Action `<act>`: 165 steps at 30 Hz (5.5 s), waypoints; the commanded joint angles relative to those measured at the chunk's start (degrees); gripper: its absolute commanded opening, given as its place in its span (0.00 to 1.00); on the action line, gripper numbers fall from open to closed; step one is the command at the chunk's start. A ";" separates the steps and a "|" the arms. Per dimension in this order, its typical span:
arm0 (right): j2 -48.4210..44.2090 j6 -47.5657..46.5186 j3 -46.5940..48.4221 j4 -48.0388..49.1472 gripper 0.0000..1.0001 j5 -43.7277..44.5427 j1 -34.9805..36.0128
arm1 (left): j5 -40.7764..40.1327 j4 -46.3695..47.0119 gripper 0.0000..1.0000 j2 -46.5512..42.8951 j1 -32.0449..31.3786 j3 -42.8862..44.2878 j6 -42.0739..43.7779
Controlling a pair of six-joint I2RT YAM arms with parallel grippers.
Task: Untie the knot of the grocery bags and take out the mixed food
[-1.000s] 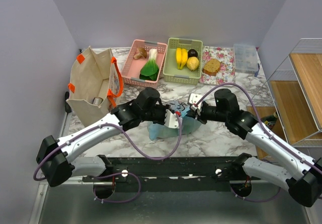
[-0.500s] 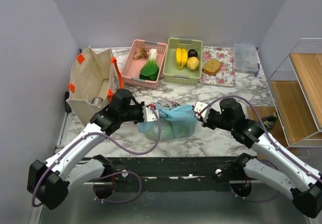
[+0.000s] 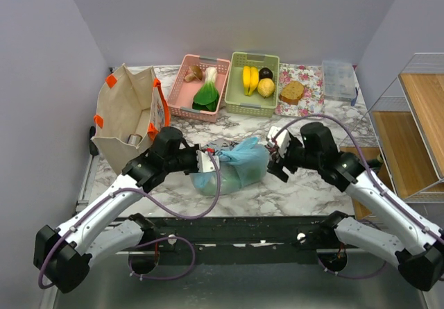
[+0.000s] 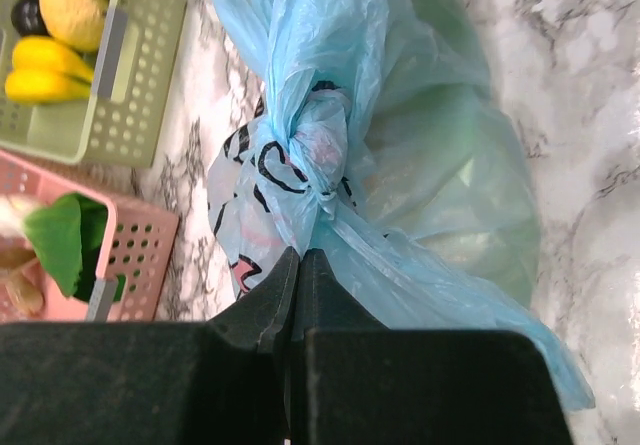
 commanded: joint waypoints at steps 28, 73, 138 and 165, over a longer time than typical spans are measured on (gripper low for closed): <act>7.33 2.41 -3.16 10.88 0.01 5.04 4.82 | -4.67 -4.09 0.00 -3.23 3.91 -2.30 4.78; -2.41 5.52 1.18 -0.53 0.71 3.52 2.33 | 7.81 -11.92 0.40 8.11 19.86 11.75 -5.15; 17.28 9.36 15.46 11.67 0.74 -1.85 3.71 | 16.40 -23.01 0.90 13.98 11.38 33.73 -12.88; 8.10 14.92 22.84 6.34 0.01 22.17 3.10 | 13.48 -51.12 0.00 3.50 16.44 38.69 14.55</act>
